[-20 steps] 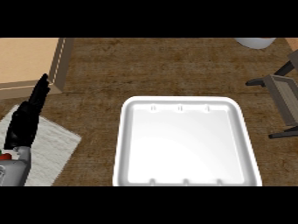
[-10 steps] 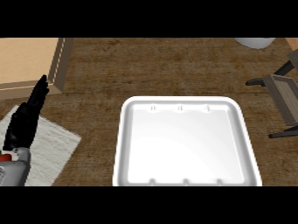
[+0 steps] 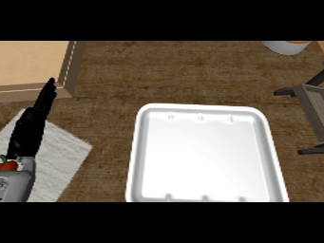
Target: Pick the can from the tray and place it in the tiered basket
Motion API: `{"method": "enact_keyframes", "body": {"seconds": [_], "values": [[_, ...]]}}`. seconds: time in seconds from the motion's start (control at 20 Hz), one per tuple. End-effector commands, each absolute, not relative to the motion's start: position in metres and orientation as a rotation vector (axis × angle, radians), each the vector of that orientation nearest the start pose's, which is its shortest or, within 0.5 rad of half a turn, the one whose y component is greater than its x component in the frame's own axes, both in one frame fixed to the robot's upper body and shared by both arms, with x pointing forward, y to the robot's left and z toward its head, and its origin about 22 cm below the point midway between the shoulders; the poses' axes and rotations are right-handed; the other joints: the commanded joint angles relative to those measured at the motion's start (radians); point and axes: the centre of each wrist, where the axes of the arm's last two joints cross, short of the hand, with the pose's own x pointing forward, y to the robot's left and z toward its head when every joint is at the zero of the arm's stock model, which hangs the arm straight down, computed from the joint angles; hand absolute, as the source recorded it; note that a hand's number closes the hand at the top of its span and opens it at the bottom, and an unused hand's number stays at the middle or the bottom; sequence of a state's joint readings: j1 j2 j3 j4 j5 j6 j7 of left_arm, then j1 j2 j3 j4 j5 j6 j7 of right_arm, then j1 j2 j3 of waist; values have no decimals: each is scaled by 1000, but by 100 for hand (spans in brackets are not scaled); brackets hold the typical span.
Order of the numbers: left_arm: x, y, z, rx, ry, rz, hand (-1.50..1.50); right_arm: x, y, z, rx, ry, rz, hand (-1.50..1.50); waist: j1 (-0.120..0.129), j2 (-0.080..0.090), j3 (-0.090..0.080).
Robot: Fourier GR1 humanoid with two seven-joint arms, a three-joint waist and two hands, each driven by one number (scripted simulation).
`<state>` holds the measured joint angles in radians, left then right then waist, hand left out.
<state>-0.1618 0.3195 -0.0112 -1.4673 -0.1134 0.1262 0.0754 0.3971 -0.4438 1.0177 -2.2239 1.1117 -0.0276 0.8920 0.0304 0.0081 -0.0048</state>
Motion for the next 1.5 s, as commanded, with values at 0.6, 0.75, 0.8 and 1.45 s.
{"method": "enact_keyframes", "body": {"seconds": [0.6, 0.75, 0.8, 1.45], "values": [[283, 291, 37, 414, -1539, -247, 0, 110, -162, 212, -1093, -1703, 552, 150, -6, -5, -5], [282, 297, 31, 440, -1534, -238, 0, 122, -163, 223, -1110, -1679, 613, 150, -12, -3, -5], [284, 296, 36, 428, -1540, -259, 0, 123, -166, 226, -1093, -1683, 603, 150, -21, -5, -3], [282, 293, 27, 427, -1524, -234, 0, 213, -196, 300, -1267, -1610, 675, 150, -29, -7, 2]]}}
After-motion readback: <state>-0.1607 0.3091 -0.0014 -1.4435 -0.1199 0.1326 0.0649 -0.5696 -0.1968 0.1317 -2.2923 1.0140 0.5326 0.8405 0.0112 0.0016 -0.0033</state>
